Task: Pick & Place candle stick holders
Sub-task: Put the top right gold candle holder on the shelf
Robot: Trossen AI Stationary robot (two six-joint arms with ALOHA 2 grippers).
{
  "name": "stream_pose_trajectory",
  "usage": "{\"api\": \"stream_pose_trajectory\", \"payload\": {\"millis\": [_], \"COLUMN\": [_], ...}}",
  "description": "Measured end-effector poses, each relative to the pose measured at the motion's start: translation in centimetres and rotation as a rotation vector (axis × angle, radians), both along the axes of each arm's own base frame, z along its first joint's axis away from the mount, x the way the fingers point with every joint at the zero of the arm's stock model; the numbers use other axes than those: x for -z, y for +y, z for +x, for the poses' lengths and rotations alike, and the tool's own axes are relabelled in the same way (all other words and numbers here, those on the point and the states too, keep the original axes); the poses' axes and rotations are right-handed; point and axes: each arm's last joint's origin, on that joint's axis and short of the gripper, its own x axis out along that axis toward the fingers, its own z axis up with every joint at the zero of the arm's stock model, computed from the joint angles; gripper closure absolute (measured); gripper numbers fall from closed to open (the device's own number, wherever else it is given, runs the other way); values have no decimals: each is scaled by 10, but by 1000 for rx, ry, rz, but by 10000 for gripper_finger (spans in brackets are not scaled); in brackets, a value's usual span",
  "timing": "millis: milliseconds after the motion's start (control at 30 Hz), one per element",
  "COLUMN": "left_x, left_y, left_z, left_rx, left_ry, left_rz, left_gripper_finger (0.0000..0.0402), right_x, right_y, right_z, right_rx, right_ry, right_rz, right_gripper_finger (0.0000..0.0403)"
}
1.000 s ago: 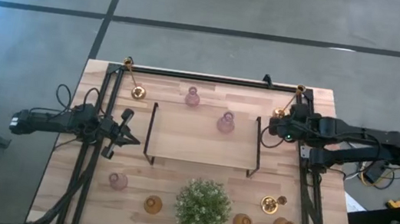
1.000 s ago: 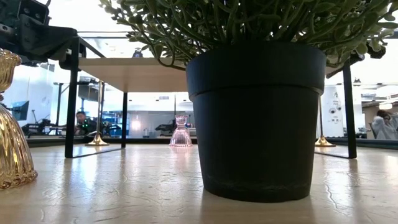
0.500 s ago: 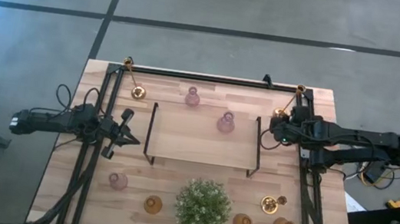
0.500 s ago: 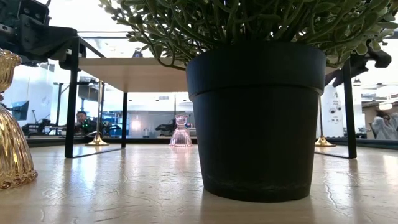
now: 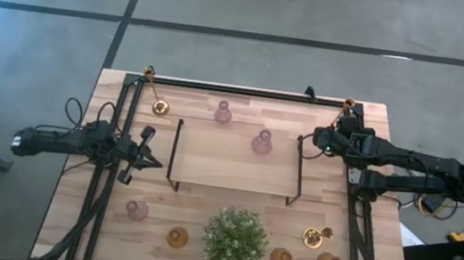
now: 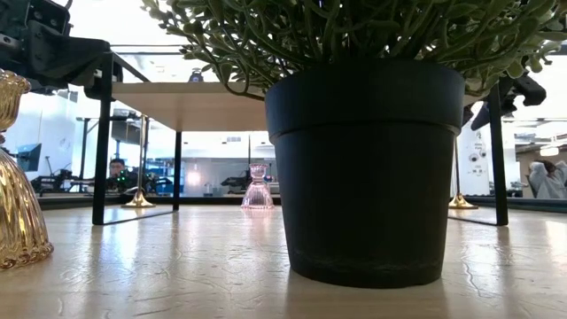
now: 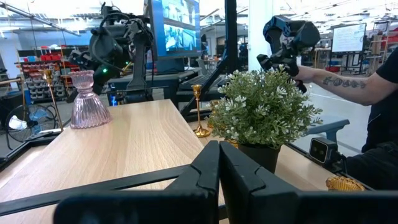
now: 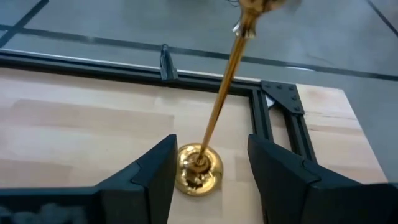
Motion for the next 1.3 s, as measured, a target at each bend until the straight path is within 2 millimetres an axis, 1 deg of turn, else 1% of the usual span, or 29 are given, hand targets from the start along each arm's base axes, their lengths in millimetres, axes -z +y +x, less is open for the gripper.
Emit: {"api": "stream_pose_trajectory", "payload": {"millis": [200, 433, 567, 733, 1033, 1300], "left_x": [0, 0, 0, 0, 0, 0], "left_y": [0, 0, 0, 0, 0, 0], "left_z": [0, 0, 0, 0, 0, 0], "left_rx": [0, 0, 0, 0, 0, 0], "left_ry": [0, 0, 0, 0, 0, 0], "left_rz": [0, 0, 0, 0, 0, 0], "left_gripper_finger": [390, 390, 390, 390, 390, 390], "right_x": [2, 10, 13, 13, 15, 16], "right_y": [-8, -18, -23, -29, -34, -35], "right_z": [2, -1, 0, 1, -2, -3], "right_rx": [-6, 28, 14, 10, 25, 19], "right_ry": [11, 26, 12, 16, 21, 28], "right_rz": [-24, -32, -35, -52, -42, -40], "right_gripper_finger": [211, 213, 213, 212, 213, 215]}}
